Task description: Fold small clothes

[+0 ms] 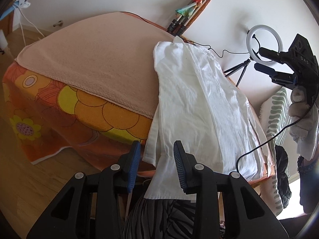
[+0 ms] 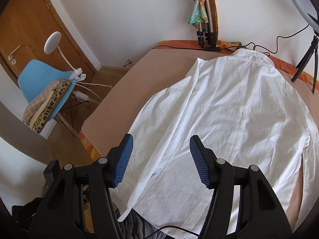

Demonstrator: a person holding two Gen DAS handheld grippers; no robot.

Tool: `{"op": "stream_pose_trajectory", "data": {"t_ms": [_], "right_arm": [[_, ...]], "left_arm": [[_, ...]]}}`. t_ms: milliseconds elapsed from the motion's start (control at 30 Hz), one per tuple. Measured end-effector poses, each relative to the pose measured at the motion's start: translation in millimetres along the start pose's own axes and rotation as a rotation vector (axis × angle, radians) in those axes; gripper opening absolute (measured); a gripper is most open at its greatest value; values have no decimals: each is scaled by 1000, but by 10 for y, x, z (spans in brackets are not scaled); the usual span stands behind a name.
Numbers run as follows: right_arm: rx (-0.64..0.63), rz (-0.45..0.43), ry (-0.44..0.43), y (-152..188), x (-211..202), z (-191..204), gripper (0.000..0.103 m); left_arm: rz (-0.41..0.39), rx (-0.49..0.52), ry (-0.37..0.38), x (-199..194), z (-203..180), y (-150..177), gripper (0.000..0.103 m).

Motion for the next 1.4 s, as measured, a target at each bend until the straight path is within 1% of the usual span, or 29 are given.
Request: {"op": "stream_pose_trajectory", "data": {"t_ms": [67, 100, 200, 267, 300, 333, 433, 467, 500, 600, 667, 767, 833, 867, 967, 1000, 1033, 1100, 1200, 1267, 1333, 1400], "right_arm": [[-31, 21, -26, -51, 79, 154, 63], [-57, 28, -26, -81, 117, 238, 66], [-116, 38, 8, -190, 289, 428, 68], [-122, 62, 22, -264, 462, 498, 68], [-122, 78, 28, -306, 565, 523, 68], [-126, 96, 34, -339, 672, 552, 68], [-152, 130, 82, -433, 981, 636, 68], [-149, 145, 89, -468, 1085, 648, 68], [-140, 163, 88, -503, 1189, 646, 68], [-96, 198, 98, -610, 1478, 599, 68], [-69, 206, 121, -680, 1662, 549, 68], [-17, 226, 174, -752, 1929, 427, 68], [2, 256, 206, -782, 2096, 369, 68], [-1, 264, 237, -795, 2166, 357, 68], [-6, 277, 323, -843, 2365, 345, 68], [-6, 283, 348, -862, 2431, 341, 69], [-4, 288, 372, -875, 2494, 341, 70], [-9, 301, 410, -904, 2624, 349, 77], [-54, 298, 478, -930, 2736, 409, 77], [-72, 293, 496, -956, 2752, 436, 77], [-65, 292, 499, -976, 2746, 416, 72], [-62, 280, 507, -989, 2718, 389, 54]], "left_arm": [[-3, 16, 2, -4, -22, 6, 33], [-3, 26, 1, -9, -29, 15, 33], [-15, -1, 31, -23, 19, 29, 32], [-22, -26, 49, -30, 55, 30, 31], [-31, -30, 61, -38, 59, 29, 25], [-36, -27, 82, -36, 52, 25, 11], [-47, 8, 88, -22, -17, 17, 11], [-49, 22, 96, -16, -49, 16, 10], [-53, 38, 103, -8, -91, 13, 6], [-60, 77, 122, -9, -184, -6, 4], [-65, 90, 123, -16, -227, -20, 4], [-112, 87, 95, -127, -195, -54, 4], [-116, 66, 101, -174, -131, -71, 4], [-107, 65, 103, -177, -109, -79, 4], [-72, 92, 55, -116, -95, -81, 5], [-58, 98, 48, -83, -95, -84, 8], [-47, 99, 39, -52, -96, -92, 16], [-45, 108, 32, -31, -123, -94, 22], [-53, 117, 16, -34, -129, -124, 23], [-54, 109, 21, -20, -116, -151, 25], [-49, 113, 20, 2, -115, -170, 34], [-45, 127, 18, 29, -134, -182, 35]]}}
Point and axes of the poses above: each gripper's, at about its wrist camera, not at the fingertips, and x roughly the way its jaws point, z to its left, y to its underside, the point moved 1 cm from there along x, roughly the way its jaws point, and after that the axes turned 2 degrees about x, right-handed, at the moved point
